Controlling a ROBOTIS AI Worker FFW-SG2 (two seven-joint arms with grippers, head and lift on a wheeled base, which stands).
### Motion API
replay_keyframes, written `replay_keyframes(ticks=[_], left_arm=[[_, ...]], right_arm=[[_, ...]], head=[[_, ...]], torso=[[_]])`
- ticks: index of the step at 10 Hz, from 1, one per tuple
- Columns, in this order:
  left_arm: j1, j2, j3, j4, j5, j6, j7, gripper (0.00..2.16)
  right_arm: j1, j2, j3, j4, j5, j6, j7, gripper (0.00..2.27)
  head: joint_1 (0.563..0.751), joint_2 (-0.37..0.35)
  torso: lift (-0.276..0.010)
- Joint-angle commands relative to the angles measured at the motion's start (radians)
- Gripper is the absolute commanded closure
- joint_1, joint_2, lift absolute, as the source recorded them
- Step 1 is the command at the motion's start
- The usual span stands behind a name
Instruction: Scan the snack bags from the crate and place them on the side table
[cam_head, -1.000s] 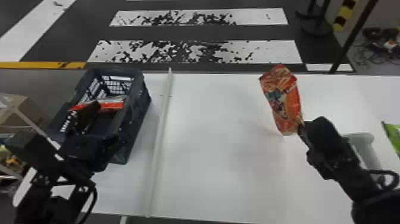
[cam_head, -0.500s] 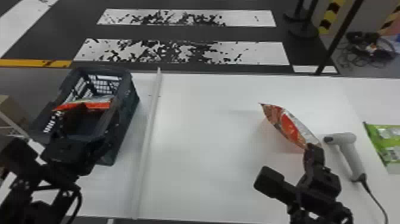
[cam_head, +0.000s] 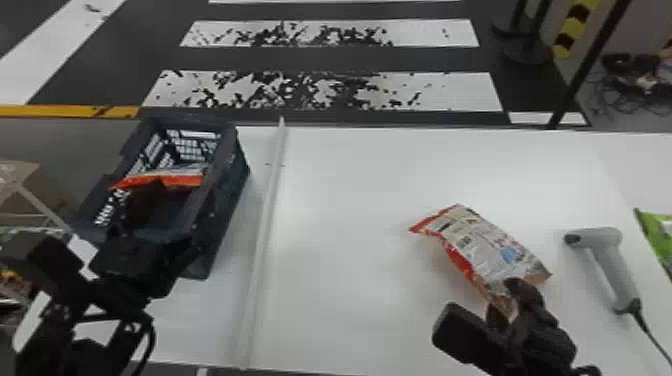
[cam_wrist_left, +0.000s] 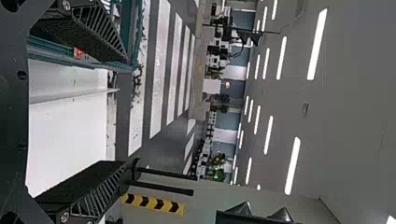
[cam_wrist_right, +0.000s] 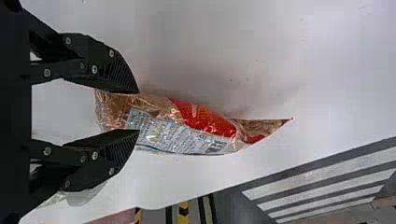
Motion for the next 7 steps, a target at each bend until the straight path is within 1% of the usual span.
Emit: replay_keyframes(ticks=[1, 2, 3, 4, 6, 7], left_arm=[[0.001, -0.006, 0.01, 0.003, 0.008, 0.0, -0.001, 0.09], [0.001, -0.006, 0.013, 0.003, 0.008, 0.0, -0.001, 0.09], [0.001, -0.006, 0.016, 0.003, 0.008, -0.003, -0.003, 0.09], [0.001, -0.006, 0.016, 0.0, 0.009, -0.003, -0.006, 0.09], [0.001, -0.006, 0.013, -0.008, 0.009, -0.003, -0.004, 0.09], [0.002, -0.006, 0.01, -0.011, 0.009, -0.003, 0.001, 0.09]], right_arm=[[0.013, 0.0, -0.053, -0.067, -0.123, -0.016, 0.04, 0.05], [0.02, 0.006, -0.088, -0.101, -0.186, -0.016, 0.05, 0.05], [0.03, 0.011, -0.137, -0.142, -0.276, -0.019, 0.074, 0.05], [0.047, 0.026, -0.208, -0.185, -0.394, -0.037, 0.108, 0.07], [0.079, 0.077, -0.352, -0.231, -0.615, -0.123, 0.16, 0.13], [0.083, 0.106, -0.425, -0.233, -0.736, -0.169, 0.189, 0.38]], head=[[0.695, 0.093], [0.695, 0.114], [0.695, 0.128], [0.695, 0.132], [0.695, 0.162], [0.695, 0.178]], torso=[[-0.094], [-0.094], [-0.094], [-0.094], [-0.094], [-0.094]])
